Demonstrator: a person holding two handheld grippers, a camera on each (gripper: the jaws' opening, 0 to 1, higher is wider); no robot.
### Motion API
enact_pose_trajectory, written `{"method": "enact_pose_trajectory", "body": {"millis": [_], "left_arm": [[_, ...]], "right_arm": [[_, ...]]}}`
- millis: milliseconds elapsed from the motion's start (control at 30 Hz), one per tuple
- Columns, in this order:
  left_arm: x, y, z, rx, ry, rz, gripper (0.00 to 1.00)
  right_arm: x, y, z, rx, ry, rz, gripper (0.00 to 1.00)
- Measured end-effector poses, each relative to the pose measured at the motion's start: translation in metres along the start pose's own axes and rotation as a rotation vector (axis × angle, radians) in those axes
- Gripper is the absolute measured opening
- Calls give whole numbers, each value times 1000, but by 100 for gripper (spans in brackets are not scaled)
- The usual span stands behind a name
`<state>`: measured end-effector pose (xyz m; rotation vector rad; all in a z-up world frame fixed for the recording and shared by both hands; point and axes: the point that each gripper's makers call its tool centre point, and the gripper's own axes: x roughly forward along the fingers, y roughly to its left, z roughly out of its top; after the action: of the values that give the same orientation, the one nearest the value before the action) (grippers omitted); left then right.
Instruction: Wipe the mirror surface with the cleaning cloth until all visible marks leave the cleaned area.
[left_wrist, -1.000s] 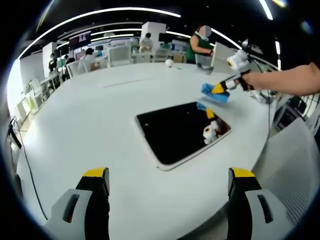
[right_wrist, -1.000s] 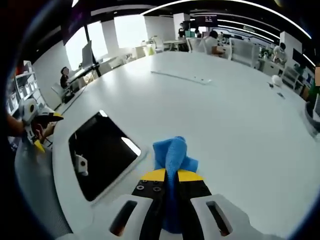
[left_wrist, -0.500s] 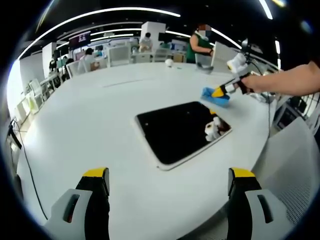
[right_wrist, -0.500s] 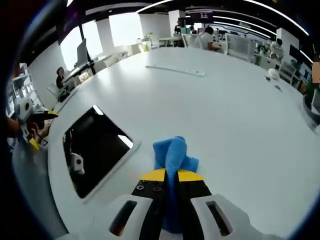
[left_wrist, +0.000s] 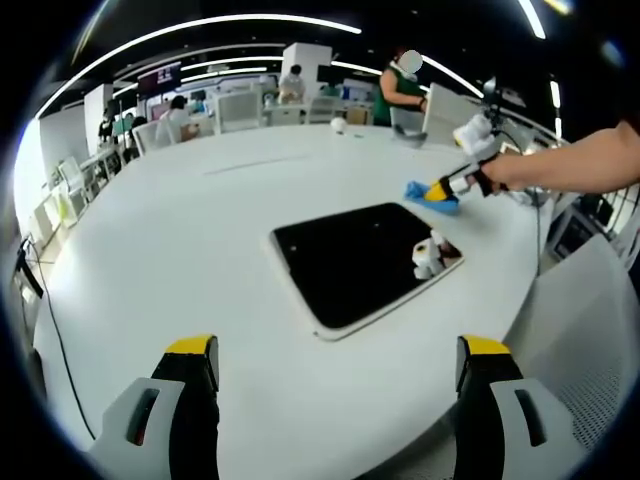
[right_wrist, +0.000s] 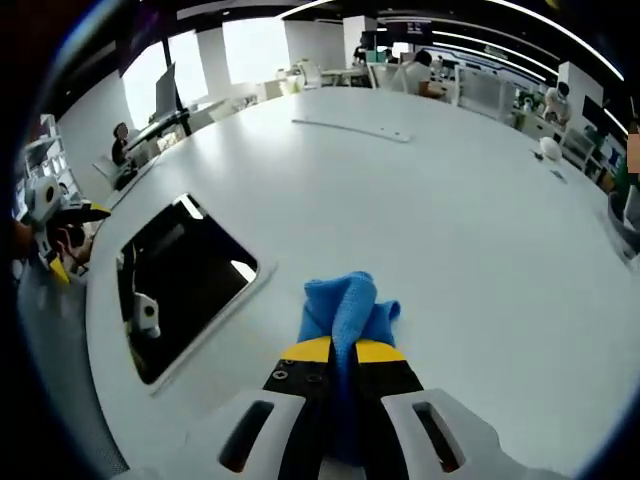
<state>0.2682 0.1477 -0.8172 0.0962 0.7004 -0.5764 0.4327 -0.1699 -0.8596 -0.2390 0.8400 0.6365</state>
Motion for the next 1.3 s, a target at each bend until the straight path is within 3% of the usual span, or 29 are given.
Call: {"method": "enact_pose_trajectory", "body": {"millis": [67, 233, 367, 500, 600, 700, 900, 1067, 1300], "left_arm": [[0, 0, 0, 0, -1, 1, 99], [0, 1, 0, -4, -1, 3, 99], [-1, 2, 1, -3, -10, 9, 99], [-1, 3, 3, -6, -18, 16, 99], [-1, 4, 4, -11, -24, 19, 99], [-2, 4, 5, -13, -30, 21, 99], [-2, 3, 10, -32, -61, 9, 99], [-3, 3, 11, -48, -70, 3, 100], [-5, 3, 16, -25, -91, 13, 100]], "right_arm": [[0, 0, 1, 21, 7, 4, 1], [1, -2, 1, -23, 27, -8, 6], [-2, -1, 7, -31, -4, -4, 28], [-9, 0, 18, -34, -45, 2, 41], [-12, -1, 26, -8, -79, -3, 65], [-14, -5, 31, 57, -120, -9, 95], [-27, -5, 28, 43, -161, -20, 100], [-45, -6, 26, 63, -239, -54, 100], [-66, 3, 9, 46, -303, -91, 100]]}}
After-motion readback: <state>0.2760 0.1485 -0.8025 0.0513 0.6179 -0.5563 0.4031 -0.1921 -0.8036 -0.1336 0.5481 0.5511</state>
